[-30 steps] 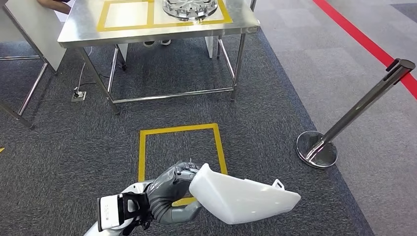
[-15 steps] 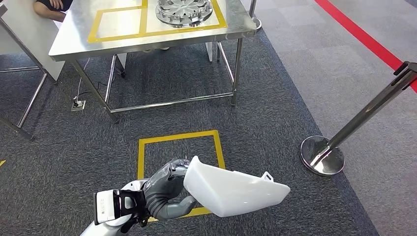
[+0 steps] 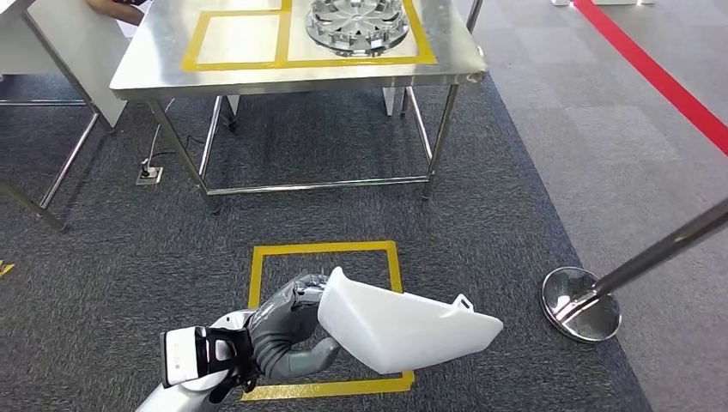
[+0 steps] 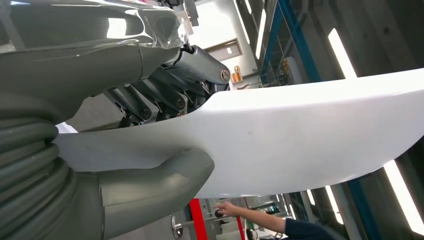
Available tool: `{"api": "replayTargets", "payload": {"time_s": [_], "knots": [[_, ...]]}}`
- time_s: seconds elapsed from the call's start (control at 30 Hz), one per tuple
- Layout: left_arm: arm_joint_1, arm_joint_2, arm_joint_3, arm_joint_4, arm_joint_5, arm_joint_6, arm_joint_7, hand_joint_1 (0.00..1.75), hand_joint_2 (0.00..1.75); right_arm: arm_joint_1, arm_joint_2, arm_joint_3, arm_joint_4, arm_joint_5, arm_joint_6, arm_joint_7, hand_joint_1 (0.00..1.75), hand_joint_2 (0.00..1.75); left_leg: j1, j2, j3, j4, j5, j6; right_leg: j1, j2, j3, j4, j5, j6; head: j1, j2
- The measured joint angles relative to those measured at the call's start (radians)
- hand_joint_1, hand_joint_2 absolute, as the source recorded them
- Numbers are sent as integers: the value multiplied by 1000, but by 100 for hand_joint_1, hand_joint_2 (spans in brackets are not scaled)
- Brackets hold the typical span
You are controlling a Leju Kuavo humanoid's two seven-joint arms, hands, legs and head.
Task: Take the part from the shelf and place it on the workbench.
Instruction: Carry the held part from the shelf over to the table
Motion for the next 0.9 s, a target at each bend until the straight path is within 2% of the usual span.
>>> {"api": "replayTargets", "payload": {"time_s": [0.03, 0.07, 0.1, 0.13, 0.17, 0.2, 0.23, 0.27, 0.3, 0.33, 0.37, 0.4, 0.43, 0.47, 0.5, 0.53, 0.57, 0.6, 0.63, 0.7, 0.73, 0.77, 0.8, 0.9], "knots": [[1, 0, 0, 0, 0, -1, 0, 175, 175, 1, 0, 0, 0, 0, 0, 0, 0, 0, 0, -10, 5, 0, -5, 2, 0, 2, -47, 64, -12, 1, 0, 0], [3, 0, 0, 1, -1, -2, 0, 175, 175, 3, 0, 0, 0, 0, 0, 0, 0, 0, -1, -22, 11, 0, -11, 3, 0, 4, -85, 105, -8, 0, 0, 0], [5, 0, 0, 1, -1, -3, 0, 175, 175, 4, 0, 0, 0, 0, 0, 0, 0, 0, -1, -34, 20, 0, -18, 2, 0, 6, -105, 106, 17, -1, 0, 0], [5, 0, 0, 1, -2, -4, 0, 175, 175, 5, 0, 0, 0, 0, 0, 0, 0, 0, -1, -46, 31, 0, -25, 1, 0, 10, -106, 68, 62, -3, 0, 0], [6, 0, 0, 1, -3, -4, 0, 175, 175, 6, 0, 0, 0, 0, 0, 0, 0, 0, -1, -57, 42, 0, -33, -2, 0, 21, -92, 1, 115, -5, 1, 0], [7, -1, 0, 1, -3, -4, 0, 175, 175, 6, -1, 0, 0, 1, 0, 1, 0, 0, -2, -67, 50, 1, -42, -7, -2, 40, -74, -64, 156, -7, 1, 0], [8, -1, 0, 1, -5, -4, 1, 175, 175, 6, -2, 0, 0, 2, 0, 1, 0, 0, -2, -77, 55, 2, -48, -12, -3, 57, -57, -115, 181, -9, 1, 0], [9, -1, 0, 0, -6, -4, 1, 175, 175, 6, -2, 0, 0, 3, 0, 2, 0, 0, -1, -87, 56, 1, -53, -17, -3, 70, -46, -144, 189, -11, 1, 0], [11, 0, 0, -2, -8, -4, 1, 175, 175, 5, -2, 0, 0, 4, 0, 3, 0, 0, 0, -97, 55, 0, -55, -24, -1, 75, -42, -152, 184, -14, 1, 0], [12, 0, 0, -4, -9, -4, 2, 175, 175, 3, -3, 0, 0, 4, 0, 4, 0, 0, 2, -107, 56, -3, -56, -29, -1, 68, -38, -156, 182, -18, 0, 0], [13, 0, 1, -6, -9, -4, 2, 175, 175, 2, -2, 1, 0, 4, -1, 4, 0, 0, 3, -106, 55, -4, -58, -35, -2, 59, -34, -159, 181, -24, 1, 0], [14, 0, 2, -10, -9, -4, 2, 175, 175, 0, -3, 1, 0, 4, -1, 3, 0, 0, 2, -91, 52, 5, -64, -41, -3, 52, -27, -162, 178, -30, -3, 0], [14, 0, 2, -12, -9, -4, 2, 175, 175, 0, -3, 2, 0, 3, -2, 3, 0, 0, 1, -67, 40, 31, -78, -48, -6, 44, -20, -166, 175, -37, -6, 0], [14, 0, 3, -15, -9, -4, 2, 175, 175, 0, -3, 2, 0, 1, -3, 3, 0, 0, 1, -36, 15, 79, -100, -53, -6, 36, -12, -168, 170, -42, -10, 0], [14, 1, 3, -16, -9, -4, 2, 175, 175, 0, -4, 2, 0, -1, -4, 3, 0, 0, 2, -11, -23, 145, -125, -58, -6, 28, -6, -168, 165, -46, -14, 0], [16, 1, 3, -16, -10, -4, 3, 175, 175, 1, -4, 1, 0, -3, -5, 3, 0, 0, 5, 1, -65, 213, -145, -62, -5, 21, -2, -168, 161, -48, -14, 0], [18, 2, 3, -16, -11, -4, 3, 175, 175, 1, -4, 1, 0, -5, -7, 3, 0, 0, 7, 6, -100, 261, -152, -64, -5, 15, 2, -168, 156, -48, -14, 0], [19, 2, 4, -16, -11, -4, 4, 175, 175, 1, -4, 1, 0, -5, -8, 4, 0, 0, 8, 8, -118, 276, -140, -65, -5, 11, 8, -168, 151, -48, -14, 0], [19, 3, 4, -16, -12, -4, 4, 175, 175, 0, -3, 1, 0, -5, -8, 4, 0, 0, 9, 8, -113, 247, -107, -63, -5, 8, 15, -168, 146, -47, -14, 0], [19, 3, 4, -16, -12, -4, 5, 175, 175, 0, -2, 1, 0, -6, -10, 4, 0, 0, 6, 12, -58, 115, -26, -54, -4, 6, 30, -169, 135, -43, -14, 0], [18, 3, 4, -17, -12, -4, 6, 175, 175, -1, -1, 1, 0, -6, -10, 4, 0, 0, 3, 14, -29, 53, -1, -49, -3, 6, 36, -169, 129, -39, -13, 0], [18, 3, 5, -17, -12, -4, 6, 175, 175, -1, -1, 1, 0, -6, -10, 4, 0, 0, 0, 17, -10, 15, 9, -43, -2, 6, 38, -170, 126, -34, -13, 0], [17, 3, 5, -18, -12, -4, 6, 175, 175, -1, 0, 1, 0, -6, -10, 4, 0, 0, -3, 18, -2, 1, 5, -39, -1, 6, 39, -173, 124, -29, -13, 0], [17, 3, 5, -19, -12, -3, 7, 175, 175, -1, 1, 1, 0, -5, -11, 4, 0, 0, 0, 12, 11, -15, 4, -26, -1, 2, 47, -180, 118, -13, -12, 0]]}}
